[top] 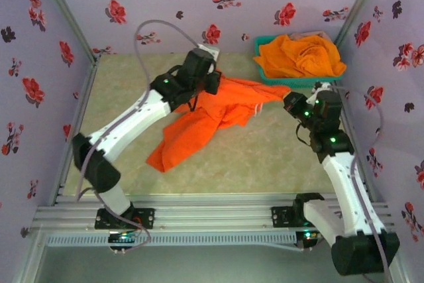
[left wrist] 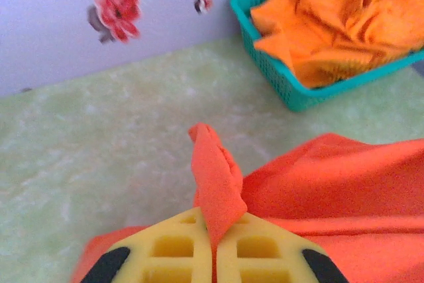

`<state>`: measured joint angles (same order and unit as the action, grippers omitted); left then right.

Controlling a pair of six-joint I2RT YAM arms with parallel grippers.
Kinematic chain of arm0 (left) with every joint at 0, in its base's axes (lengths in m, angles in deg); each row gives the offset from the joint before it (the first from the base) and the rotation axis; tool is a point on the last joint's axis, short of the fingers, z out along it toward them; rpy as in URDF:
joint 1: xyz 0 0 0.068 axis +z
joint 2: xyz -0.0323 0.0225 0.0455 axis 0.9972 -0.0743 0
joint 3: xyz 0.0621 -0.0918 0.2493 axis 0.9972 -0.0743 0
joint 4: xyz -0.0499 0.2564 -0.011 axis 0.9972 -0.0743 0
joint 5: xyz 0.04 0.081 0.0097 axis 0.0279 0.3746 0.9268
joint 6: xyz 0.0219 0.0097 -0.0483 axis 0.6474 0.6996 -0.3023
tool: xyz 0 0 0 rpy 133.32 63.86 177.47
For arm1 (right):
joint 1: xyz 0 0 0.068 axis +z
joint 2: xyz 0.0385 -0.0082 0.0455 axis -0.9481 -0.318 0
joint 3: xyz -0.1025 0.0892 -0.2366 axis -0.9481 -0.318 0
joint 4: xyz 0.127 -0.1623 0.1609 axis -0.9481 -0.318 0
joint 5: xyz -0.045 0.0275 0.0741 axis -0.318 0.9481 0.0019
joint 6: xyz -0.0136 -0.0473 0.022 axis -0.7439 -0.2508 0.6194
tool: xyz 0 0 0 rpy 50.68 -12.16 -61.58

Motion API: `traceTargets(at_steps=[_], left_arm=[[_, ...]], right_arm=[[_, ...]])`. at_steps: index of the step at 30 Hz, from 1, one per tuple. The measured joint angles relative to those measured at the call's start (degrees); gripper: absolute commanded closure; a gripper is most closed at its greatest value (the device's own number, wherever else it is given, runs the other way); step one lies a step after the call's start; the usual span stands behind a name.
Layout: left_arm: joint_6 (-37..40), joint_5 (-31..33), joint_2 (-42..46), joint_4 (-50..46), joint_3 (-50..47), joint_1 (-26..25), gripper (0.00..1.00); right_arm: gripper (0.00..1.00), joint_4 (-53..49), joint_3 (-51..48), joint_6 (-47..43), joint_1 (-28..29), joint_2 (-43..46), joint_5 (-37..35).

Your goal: Fold and stack the shorts

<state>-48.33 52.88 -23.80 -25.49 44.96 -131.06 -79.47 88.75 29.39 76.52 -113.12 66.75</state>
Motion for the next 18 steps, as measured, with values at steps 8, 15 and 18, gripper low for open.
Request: traceTargets(at_steps=[8, 15, 18], left_arm=[[2.49, 1.42, 15.21, 2.75, -2.93, 0.11, 1.0], [4.17, 3.04, 19.96, 2.49, -0.24, 0.44, 1.0], [4.17, 2.97, 18.05, 0.83, 2.78, 2.69, 1.0]], right_arm=[[1.0, -7.74, 16.31, -2.56, 10.05, 3.58, -0.17], [1.0, -10.67, 24.41, -2.69, 19.8, 1.64, -4.76], [1.0, -11.23, 25.83, -2.75, 22.8, -0.63, -8.22]])
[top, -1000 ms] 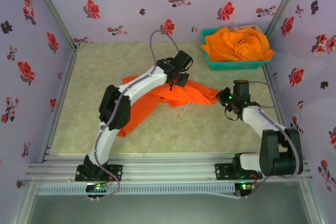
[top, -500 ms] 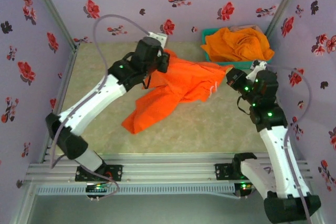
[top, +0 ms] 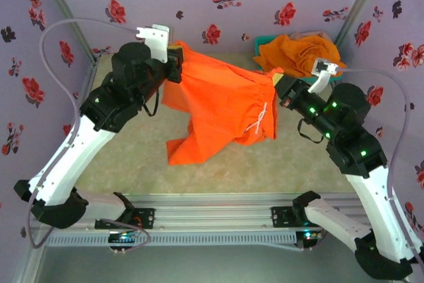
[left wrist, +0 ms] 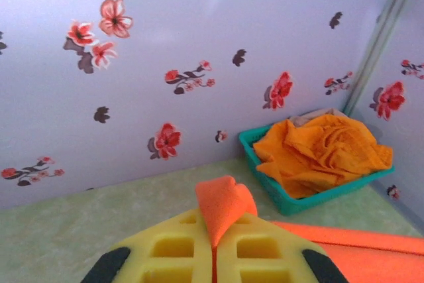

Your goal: Fold and stack the shorts

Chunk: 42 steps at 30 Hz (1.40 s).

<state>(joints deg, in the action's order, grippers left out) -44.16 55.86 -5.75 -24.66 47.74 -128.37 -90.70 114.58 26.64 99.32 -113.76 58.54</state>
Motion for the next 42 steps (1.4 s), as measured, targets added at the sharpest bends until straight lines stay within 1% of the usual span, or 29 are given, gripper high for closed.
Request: traceTargets(at_steps=[4, 6, 7, 8, 9, 10, 11, 12, 13, 15, 16, 17, 19, 20, 23, 25, 28, 30, 33, 37, 40, 42], left_arm=[[-0.55, -1.53, -6.82, -1.31, 5.77, 5.03, 1.0], [-1.33, -2.95, -12.5, -1.77, 8.94, 8.35, 0.99], [-1.99, -3.82, -16.04, -1.84, 10.8, 10.1, 0.95], [-2.38, -4.52, -19.15, -2.03, 12.55, 11.37, 0.9], [-2.84, -5.31, -23.45, -2.34, 15.17, 12.9, 0.73], [-3.32, -5.57, -26.93, -2.19, 17.0, 14.01, 0.58], [-3.65, -5.75, -30.67, -3.56, 19.45, 15.08, 0.42], [-3.78, -6.03, -35.45, -4.9, 23.47, 16.39, 0.23], [-3.89, -6.27, -40.15, -6.47, 28.02, 17.66, 0.11], [-3.89, -7.08, -46.51, -9.51, 33.88, 19.39, 0.01], [-3.87, -7.5, -47.69, -10.73, 34.51, 19.98, 0.01], [-3.96, -7.78, -47.95, -12.48, 34.34, 20.46, 0.01], [-3.89, -8.63, -45.51, -13.03, 30.4, 20.63, 0.01], [-3.98, -9.09, -42.25, -11.54, 26.08, 20.48, 0.01], [-5.33, -10.1, -28.17, -7.8, 8.41, 19.96, 0.01], [-7.63, -10.95, -15.21, -5.97, -3.52, 19.71, 0.01], [-11.91, -11.8, 1.01, -2.12, -17.92, 19.78, 0.01], [-15.1, -12.22, 9.51, -1.09, -27.47, 19.78, 0.01], [-20.28, -13.18, 15.96, -0.33, -40.17, 19.74, 0.01], [-26.53, -14.91, 19.17, 0.37, -58.1, 18.62, 0.01], [-30.01, -16.11, 20.76, 0.02, -65.42, 17.49, 0.01], [-32.3, -17.14, 22.43, 1.14, -68.22, 17.27, 0.01]], right_arm=[[1.0, -1.9, 3.72, -0.02, 1.75, -7.48, -5.95], [1.0, -2.56, 5.42, -0.44, 1.81, -12.68, -8.96], [0.94, -3.13, 6.78, -0.83, 1.81, -15.89, -10.43], [0.83, -3.41, 7.96, -0.98, 1.73, -18.73, -11.5], [0.65, -3.65, 9.29, -1.16, 1.38, -22.05, -12.26], [0.53, -3.72, 10.6, -1.31, 0.87, -25.38, -12.9], [0.45, -4.31, 11.82, -1.38, -0.02, -28.26, -12.98], [0.35, -5.07, 13.09, -1.36, -1.03, -30.69, -12.74], [0.29, -5.4, 14.49, -1.2, -2.6, -34.18, -12.52], [0.17, -6.82, 17.38, -1.92, -4.79, -39.19, -10.78], [0.14, -6.95, 17.97, -2.47, -5.53, -40.7, -9.94], [0.13, -7.43, 18.01, -3.15, -6.08, -41.7, -9.03], [0.13, -8.72, 17.64, -3.96, -6.23, -41.94, -7.93], [0.13, -8.87, 16.61, -4.94, -6.14, -41.11, -7.17], [0.12, -8.85, 10.88, -7.45, -5.88, -36.83, -5.75], [0.11, -9.38, 7.3, -8.9, -5.86, -34.49, -5.38], [0.11, -8.94, -3.19, -10.36, -6.29, -30.25, -4.87], [0.14, -8.85, -8.28, -10.73, -7.19, -29.38, -4.28], [0.17, -8.83, -15.19, -11.39, -10.01, -29.86, -3.37], [0.23, -6.56, -19.15, -11.85, -14.36, -31.52, -0.9], [0.26, -2.67, -21.51, -10.14, -16.52, -34.07, 1.9], [0.27, 0.22, -22.91, -8.04, -17.0, -35.91, 3.45]])
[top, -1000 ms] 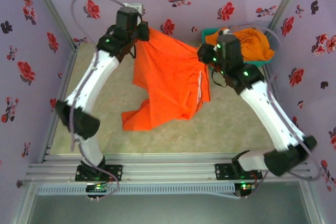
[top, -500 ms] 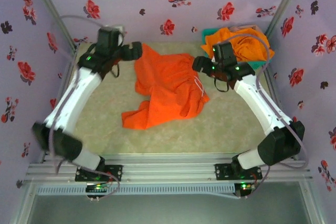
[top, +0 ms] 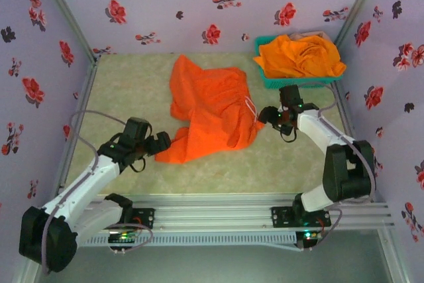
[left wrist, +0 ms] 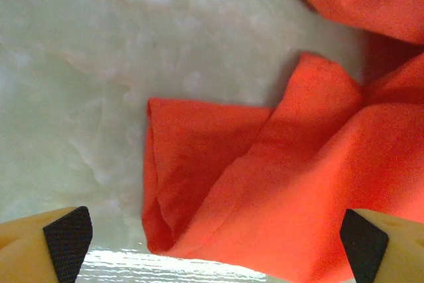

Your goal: Fold and stack the shorts

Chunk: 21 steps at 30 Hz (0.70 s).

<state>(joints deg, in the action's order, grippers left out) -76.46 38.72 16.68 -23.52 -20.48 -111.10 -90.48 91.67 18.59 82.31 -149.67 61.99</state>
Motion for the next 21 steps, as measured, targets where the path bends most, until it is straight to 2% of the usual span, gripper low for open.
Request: traceTargets(at_steps=[7, 15, 18, 21], left_arm=[[-4.55, -2.34, 1.62, 4.11, -3.32, -0.26, 0.01], [-5.55, -2.6, 1.62, 5.62, -3.48, -0.26, 0.01], [-5.95, -2.62, 1.62, 5.79, -3.48, -0.26, 0.01], [-6.36, -2.62, 1.64, 5.73, -3.48, -0.26, 0.01]], right_arm=[[0.37, 10.86, -1.66, 9.94, 0.0, -6.1, 4.15], [0.5, 15.39, -2.43, 14.82, 0.0, -8.87, 5.01], [0.6, 16.31, -2.73, 15.87, 0.0, -9.16, 5.01], [0.76, 17.29, -3.48, 16.76, 0.0, -9.53, 5.05]])
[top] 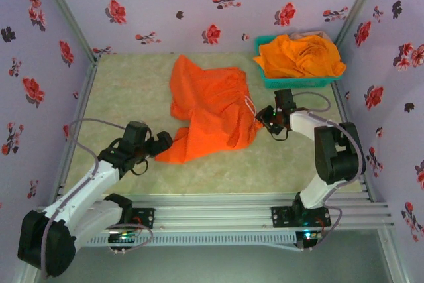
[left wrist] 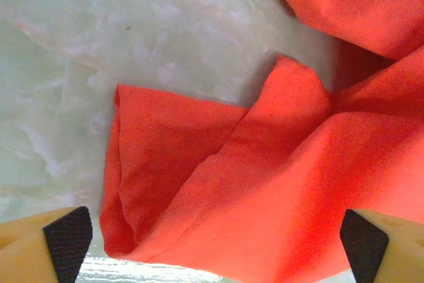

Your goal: Fold and stack the shorts

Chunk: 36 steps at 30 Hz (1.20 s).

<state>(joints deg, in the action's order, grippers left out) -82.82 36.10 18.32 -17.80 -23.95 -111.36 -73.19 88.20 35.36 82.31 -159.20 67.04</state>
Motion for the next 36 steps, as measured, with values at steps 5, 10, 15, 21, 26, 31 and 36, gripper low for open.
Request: traceTargets(at_steps=[5, 10, 15, 21, 26, 31, 36], left_arm=[[-1.79, -0.09, 0.28, -0.9, 0.0, 0.0, 0.05], [-4.15, -0.42, 0.09, -1.31, -0.44, -0.04, 0.13], [-5.31, -0.98, -2.84, -1.42, -1.07, -0.22, 0.23], [-5.7, -1.81, -7.85, 0.2, -1.4, -1.07, 0.45], [-5.9, -2.47, -12.55, 2.86, -1.29, -2.23, 0.95], [-4.61, -2.1, -13.57, 0.83, 1.68, -1.75, 1.0], [-0.98, -1.22, -11.13, -3.69, 13.73, 3.74, 1.0]], right_arm=[[0.97, 0.74, -0.9, 0.94, 0.0, -0.15, -0.02], [1.0, 0.92, -1.05, 1.05, 0.0, 0.02, -0.02], [1.0, 0.76, -1.77, 1.03, 0.0, 2.21, -0.04], [1.0, 0.24, -1.79, 0.57, 0.0, 4.79, -0.09], [1.0, -0.24, -1.9, 0.44, 0.0, 6.45, -0.07], [1.0, -2.36, -1.95, -0.11, 0.0, 9.86, -0.52], [1.0, -8.83, -1.44, -3.37, 0.0, 16.33, -2.95]])
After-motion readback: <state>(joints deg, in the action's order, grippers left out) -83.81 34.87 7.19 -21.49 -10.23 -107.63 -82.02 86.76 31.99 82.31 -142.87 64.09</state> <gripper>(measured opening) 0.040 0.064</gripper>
